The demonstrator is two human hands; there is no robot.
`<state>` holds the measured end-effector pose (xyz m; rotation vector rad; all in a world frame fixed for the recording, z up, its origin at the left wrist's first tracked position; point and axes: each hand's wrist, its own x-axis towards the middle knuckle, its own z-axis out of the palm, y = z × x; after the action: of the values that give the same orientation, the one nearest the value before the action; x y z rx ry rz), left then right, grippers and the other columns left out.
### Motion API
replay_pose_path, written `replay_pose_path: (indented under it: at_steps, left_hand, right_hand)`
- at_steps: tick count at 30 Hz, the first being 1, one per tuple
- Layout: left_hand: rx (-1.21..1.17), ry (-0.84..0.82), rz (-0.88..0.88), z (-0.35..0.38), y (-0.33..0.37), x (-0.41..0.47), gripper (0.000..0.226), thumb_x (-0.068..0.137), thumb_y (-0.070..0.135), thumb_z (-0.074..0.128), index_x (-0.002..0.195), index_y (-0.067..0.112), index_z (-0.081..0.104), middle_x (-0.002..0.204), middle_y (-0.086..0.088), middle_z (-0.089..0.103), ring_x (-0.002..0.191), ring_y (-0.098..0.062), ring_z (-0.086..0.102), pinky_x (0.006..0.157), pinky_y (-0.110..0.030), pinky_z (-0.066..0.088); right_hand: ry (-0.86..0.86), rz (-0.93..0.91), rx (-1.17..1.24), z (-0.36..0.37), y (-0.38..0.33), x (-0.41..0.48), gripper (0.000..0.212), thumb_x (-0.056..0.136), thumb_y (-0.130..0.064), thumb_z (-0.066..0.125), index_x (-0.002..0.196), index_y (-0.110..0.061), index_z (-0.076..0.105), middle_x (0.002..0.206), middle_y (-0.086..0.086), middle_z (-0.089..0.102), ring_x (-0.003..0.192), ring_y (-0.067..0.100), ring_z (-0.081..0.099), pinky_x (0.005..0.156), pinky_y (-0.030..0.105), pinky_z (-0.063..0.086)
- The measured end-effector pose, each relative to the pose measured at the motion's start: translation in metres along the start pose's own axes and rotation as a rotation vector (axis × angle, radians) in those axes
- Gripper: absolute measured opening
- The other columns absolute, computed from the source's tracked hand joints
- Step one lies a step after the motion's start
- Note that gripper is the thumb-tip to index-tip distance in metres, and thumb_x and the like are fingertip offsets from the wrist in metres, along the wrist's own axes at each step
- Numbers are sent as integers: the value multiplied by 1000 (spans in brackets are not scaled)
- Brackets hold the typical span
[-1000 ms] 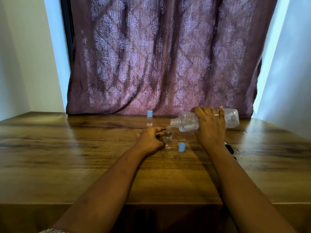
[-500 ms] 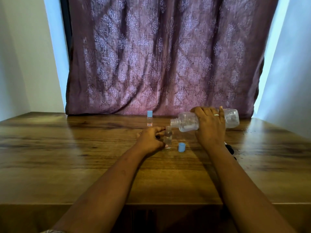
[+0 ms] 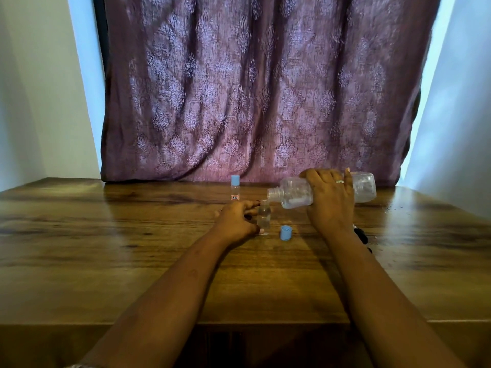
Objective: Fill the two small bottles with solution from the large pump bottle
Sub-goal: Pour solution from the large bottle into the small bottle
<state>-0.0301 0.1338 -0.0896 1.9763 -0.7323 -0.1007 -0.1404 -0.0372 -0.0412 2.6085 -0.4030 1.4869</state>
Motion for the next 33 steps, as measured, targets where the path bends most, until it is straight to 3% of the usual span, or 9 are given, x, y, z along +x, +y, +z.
replay_pose_path:
  at_steps: [15,21,24,26,28,33]
  left_hand:
    - [13,5,0,0,-1,0,80,49,39,80,128,37,64,126,12,72,123,-20,63,112,-60,42]
    - [-5,-14,-4,-2,0,-1,78,52,34,80,128,36,63,124,14,71,122,-20,63,113,-60,41]
    - [-2,-27,-3,-2,3,-3,63,51,33,78,111,47,65,109,21,71,121,-20,63,113,-59,41]
    - [-17,-35,-8,-2,3,-4,55,50,33,78,97,57,62,106,22,70,122,-21,63,112,-59,42]
    - [-22,-34,-13,-2,4,-5,54,49,34,79,95,57,61,114,17,70,124,-22,62,112,-59,42]
    - [-21,-30,-13,-2,4,-4,78,48,37,81,123,39,61,106,23,66,125,-21,61,115,-60,39]
  right_hand:
    - [5,-6,5,1,1,-1,50,62,-2,75,103,-23,58,103,1,63,105,28,54,111,49,18]
    - [-36,29,64,-3,0,-2,54,64,-4,72,113,-21,57,112,4,61,114,30,50,112,51,16]
    - [-35,71,100,-4,1,-1,59,64,-2,70,117,-21,54,115,5,60,117,30,48,113,50,14]
    - [-12,91,128,-4,0,-1,61,63,-3,70,118,-20,52,115,6,60,115,30,49,113,51,21]
    - [81,138,201,-6,-2,-1,60,65,-9,74,120,-17,50,113,9,61,110,33,51,105,54,33]
    - [158,314,528,-11,-3,0,81,63,-28,84,128,-17,36,124,9,55,110,31,53,83,47,52]
